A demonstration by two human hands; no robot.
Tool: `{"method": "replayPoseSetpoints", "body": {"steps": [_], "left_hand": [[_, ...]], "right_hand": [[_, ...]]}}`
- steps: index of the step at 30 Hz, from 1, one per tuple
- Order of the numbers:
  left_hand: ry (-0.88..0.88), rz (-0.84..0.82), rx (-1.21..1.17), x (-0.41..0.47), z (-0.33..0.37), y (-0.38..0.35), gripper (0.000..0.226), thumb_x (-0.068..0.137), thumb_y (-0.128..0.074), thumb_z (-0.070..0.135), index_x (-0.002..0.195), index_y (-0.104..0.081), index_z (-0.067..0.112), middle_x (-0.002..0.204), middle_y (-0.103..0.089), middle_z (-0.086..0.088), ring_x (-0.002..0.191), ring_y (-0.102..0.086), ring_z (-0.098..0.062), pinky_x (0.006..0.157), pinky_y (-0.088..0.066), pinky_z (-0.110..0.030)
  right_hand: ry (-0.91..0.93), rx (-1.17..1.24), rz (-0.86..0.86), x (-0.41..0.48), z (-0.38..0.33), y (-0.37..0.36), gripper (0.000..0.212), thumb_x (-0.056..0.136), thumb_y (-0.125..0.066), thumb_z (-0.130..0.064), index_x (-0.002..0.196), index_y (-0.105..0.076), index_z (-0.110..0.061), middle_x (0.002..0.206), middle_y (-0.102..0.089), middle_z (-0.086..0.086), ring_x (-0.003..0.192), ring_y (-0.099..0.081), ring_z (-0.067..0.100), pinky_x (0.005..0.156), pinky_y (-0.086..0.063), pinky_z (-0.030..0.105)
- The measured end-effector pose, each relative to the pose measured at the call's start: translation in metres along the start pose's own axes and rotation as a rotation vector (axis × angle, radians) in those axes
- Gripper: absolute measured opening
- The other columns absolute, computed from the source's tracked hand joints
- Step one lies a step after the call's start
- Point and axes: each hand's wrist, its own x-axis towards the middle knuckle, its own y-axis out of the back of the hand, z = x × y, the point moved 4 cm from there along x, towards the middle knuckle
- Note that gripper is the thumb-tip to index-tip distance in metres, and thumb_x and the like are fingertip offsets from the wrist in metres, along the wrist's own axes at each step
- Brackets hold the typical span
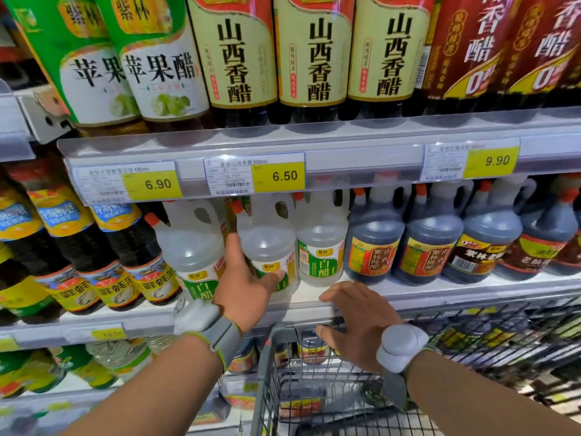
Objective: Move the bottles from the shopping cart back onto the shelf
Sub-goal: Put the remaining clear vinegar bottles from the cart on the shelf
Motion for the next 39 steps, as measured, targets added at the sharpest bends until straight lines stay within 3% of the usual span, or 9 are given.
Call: {"method": "replayPoseSetpoints", "body": {"steps": [3, 6, 8, 13, 19, 23, 32, 36, 39], "left_hand": [[-0.069, 0.036, 0.03, -0.012, -0.002, -0.002, 0.08, 0.082, -0.079, 0.007, 0.145, -0.033, 0.027, 0.137, -0.059, 0.005, 0.129, -0.057, -0.014, 0.11, -0.047, -0.047], [-0.077, 0.024, 0.13, -0.027, -0.007, -0.001, 0.099, 0.083, -0.076, 0.015, 0.159, -0.014, 0.034, 0.155, -0.043, 0.004, 0.144, -0.043, -0.017, 0.116, -0.041, -0.047], [-0.102, 0.049, 0.27, -0.038, -0.006, 0.002, 0.096, 0.086, -0.073, 0.019, 0.159, -0.012, 0.032, 0.157, -0.036, -0.002, 0.146, -0.039, -0.022, 0.116, -0.041, -0.046], [-0.362, 0.151, 0.596, -0.05, 0.014, 0.007, 0.064, 0.084, -0.072, 0.023, 0.142, -0.046, 0.023, 0.127, -0.051, -0.007, 0.114, -0.056, -0.031, 0.081, -0.057, -0.042], [-0.562, 0.064, 0.825, -0.051, 0.016, -0.003, 0.044, 0.083, -0.058, 0.03, 0.126, -0.065, 0.019, 0.116, -0.062, -0.006, 0.106, -0.056, -0.031, 0.079, -0.056, -0.042], [-0.534, 0.007, 0.87, -0.049, 0.015, -0.01, 0.048, 0.083, -0.053, 0.034, 0.127, -0.066, 0.021, 0.118, -0.065, -0.002, 0.106, -0.055, -0.031, 0.08, -0.056, -0.045], [-0.463, -0.018, 0.957, -0.041, 0.008, -0.012, 0.065, 0.077, -0.072, 0.029, 0.139, -0.058, 0.021, 0.115, -0.062, -0.008, 0.099, -0.056, -0.035, 0.077, -0.056, -0.046], [-0.33, -0.046, 1.033, -0.032, 0.005, -0.016, 0.076, 0.078, -0.068, 0.03, 0.15, -0.043, 0.032, 0.112, -0.059, -0.011, 0.094, -0.057, -0.038, 0.074, -0.053, -0.046], [-0.262, -0.046, 1.086, -0.025, 0.003, -0.024, 0.084, 0.079, -0.068, 0.031, 0.155, -0.032, 0.038, 0.112, -0.057, -0.011, 0.095, -0.057, -0.037, 0.077, -0.051, -0.046]], "right_hand": [[0.016, -0.01, 0.002, 0.0, -0.001, 0.002, 0.057, 0.092, -0.051, -0.061, 0.141, -0.039, -0.036, 0.146, -0.036, -0.016, 0.137, -0.03, 0.012, 0.11, -0.023, 0.027], [0.024, -0.006, 0.025, 0.0, -0.001, 0.001, 0.056, 0.09, -0.051, -0.061, 0.139, -0.042, -0.035, 0.143, -0.039, -0.015, 0.134, -0.034, 0.014, 0.109, -0.027, 0.028], [0.029, -0.001, 0.033, 0.0, 0.0, -0.001, 0.056, 0.09, -0.052, -0.061, 0.138, -0.044, -0.035, 0.142, -0.041, -0.015, 0.133, -0.036, 0.015, 0.109, -0.029, 0.029], [0.02, 0.003, 0.029, 0.0, 0.001, -0.001, 0.057, 0.089, -0.052, -0.063, 0.138, -0.044, -0.037, 0.14, -0.041, -0.018, 0.132, -0.036, 0.014, 0.108, -0.032, 0.028], [0.01, -0.015, 0.022, 0.0, 0.0, -0.002, 0.056, 0.089, -0.051, -0.063, 0.138, -0.042, -0.038, 0.139, -0.039, -0.019, 0.13, -0.036, 0.012, 0.107, -0.031, 0.026], [0.01, -0.033, 0.021, 0.0, 0.0, -0.002, 0.058, 0.089, -0.051, -0.064, 0.139, -0.042, -0.036, 0.14, -0.039, -0.017, 0.132, -0.035, 0.014, 0.108, -0.029, 0.026], [0.005, -0.044, 0.004, -0.001, -0.001, -0.003, 0.059, 0.089, -0.052, -0.062, 0.14, -0.043, -0.033, 0.14, -0.041, -0.014, 0.133, -0.035, 0.016, 0.108, -0.027, 0.028], [0.015, -0.075, 0.019, -0.002, -0.002, -0.004, 0.069, 0.08, -0.034, -0.071, 0.135, -0.047, -0.032, 0.135, -0.045, -0.012, 0.128, -0.04, 0.018, 0.105, -0.031, 0.029], [0.018, -0.085, 0.035, 0.001, -0.001, -0.005, 0.069, 0.077, -0.032, -0.071, 0.132, -0.05, -0.033, 0.131, -0.047, -0.013, 0.124, -0.043, 0.018, 0.103, -0.033, 0.029]]}}
